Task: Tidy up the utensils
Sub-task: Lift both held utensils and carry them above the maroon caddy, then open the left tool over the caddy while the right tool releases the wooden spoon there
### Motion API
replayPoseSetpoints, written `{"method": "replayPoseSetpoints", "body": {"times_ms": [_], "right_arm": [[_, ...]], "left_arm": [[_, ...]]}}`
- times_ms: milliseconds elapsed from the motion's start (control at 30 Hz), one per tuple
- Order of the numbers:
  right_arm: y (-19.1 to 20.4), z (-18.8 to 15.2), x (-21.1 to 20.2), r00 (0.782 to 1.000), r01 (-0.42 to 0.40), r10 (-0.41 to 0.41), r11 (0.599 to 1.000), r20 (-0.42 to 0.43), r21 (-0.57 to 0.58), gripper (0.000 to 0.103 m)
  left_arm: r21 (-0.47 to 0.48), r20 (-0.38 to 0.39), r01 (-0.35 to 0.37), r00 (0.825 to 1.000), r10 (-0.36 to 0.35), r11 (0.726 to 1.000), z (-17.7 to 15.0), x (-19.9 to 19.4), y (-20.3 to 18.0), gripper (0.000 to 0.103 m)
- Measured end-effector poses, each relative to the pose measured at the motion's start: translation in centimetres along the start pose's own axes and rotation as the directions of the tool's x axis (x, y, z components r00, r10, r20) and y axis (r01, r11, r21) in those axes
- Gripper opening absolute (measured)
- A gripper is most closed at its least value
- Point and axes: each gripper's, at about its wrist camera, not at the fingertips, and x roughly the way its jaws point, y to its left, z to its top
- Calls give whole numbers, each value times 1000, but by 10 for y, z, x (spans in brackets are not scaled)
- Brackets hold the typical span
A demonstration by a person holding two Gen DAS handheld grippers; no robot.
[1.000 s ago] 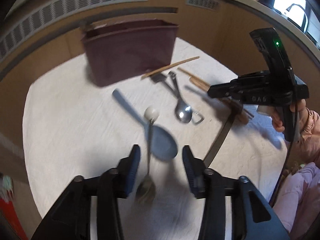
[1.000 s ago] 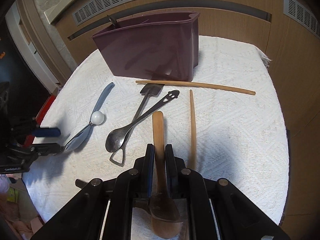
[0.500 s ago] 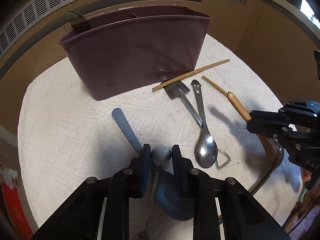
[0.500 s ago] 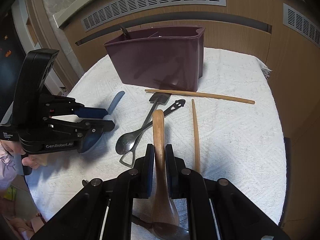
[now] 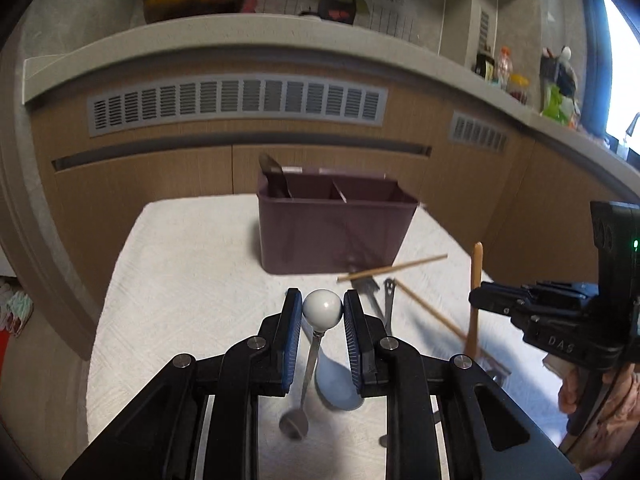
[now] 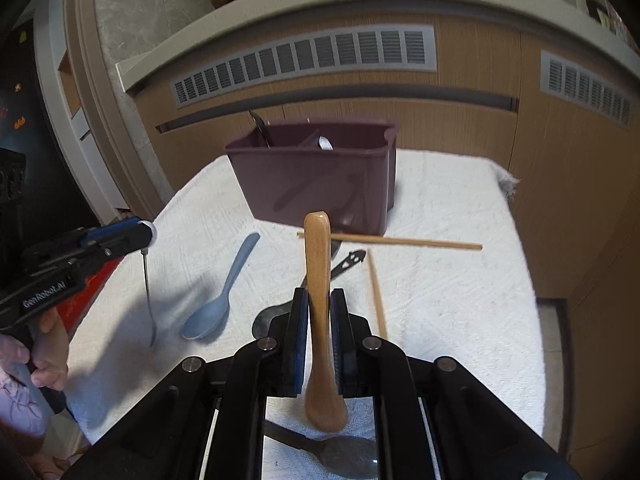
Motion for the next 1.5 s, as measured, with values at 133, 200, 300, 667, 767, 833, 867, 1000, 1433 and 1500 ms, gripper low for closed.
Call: {"method": "replayPoseSetpoints", "body": {"times_ms": [133,200,300,667,767,833,867,1000,1433,1500], "right_arm": [[6,7,-10,1000,6,-6,1000,27,-18,10],[8,10,-13,999,7,-6,1000,33,-25,10],[8,15,-15,999,12,-11,1000,40,-29,8],[6,22,-11,999,26,-24,997,34,-68,7],[1,19,0,1000,11,-10,998,13,-65,7],[-2,19,7,1000,5,-4,999,12,-49,7],[-3,19,10,1000,6,-5,999,11,-47,7],[-3,26,12,1000,17,-17,999,10,-47,5],[-6,149,-59,963,23,4,995,270,-97,5],[-7,163,-50,960,46,-14,993,279,-109,5]], "left_arm": [[-11,26,10,1000,-9,1000,9,-6,-2,22],[-8,41,10,999,-10,1000,13,-10,-3,22],[-12,48,21,999,-20,1000,19,-11,-4,22],[-17,45,30,999,-29,999,29,-9,-8,22],[-19,38,26,999,-26,999,28,-7,-7,22],[-22,30,26,999,-26,999,27,-5,-5,22],[-26,27,26,999,-26,999,27,-4,-4,22],[-38,32,22,999,-21,999,26,-4,-1,22],[-2,222,94,971,-91,996,141,-9,-12,22],[6,249,90,964,-88,996,157,1,-12,22]]}}
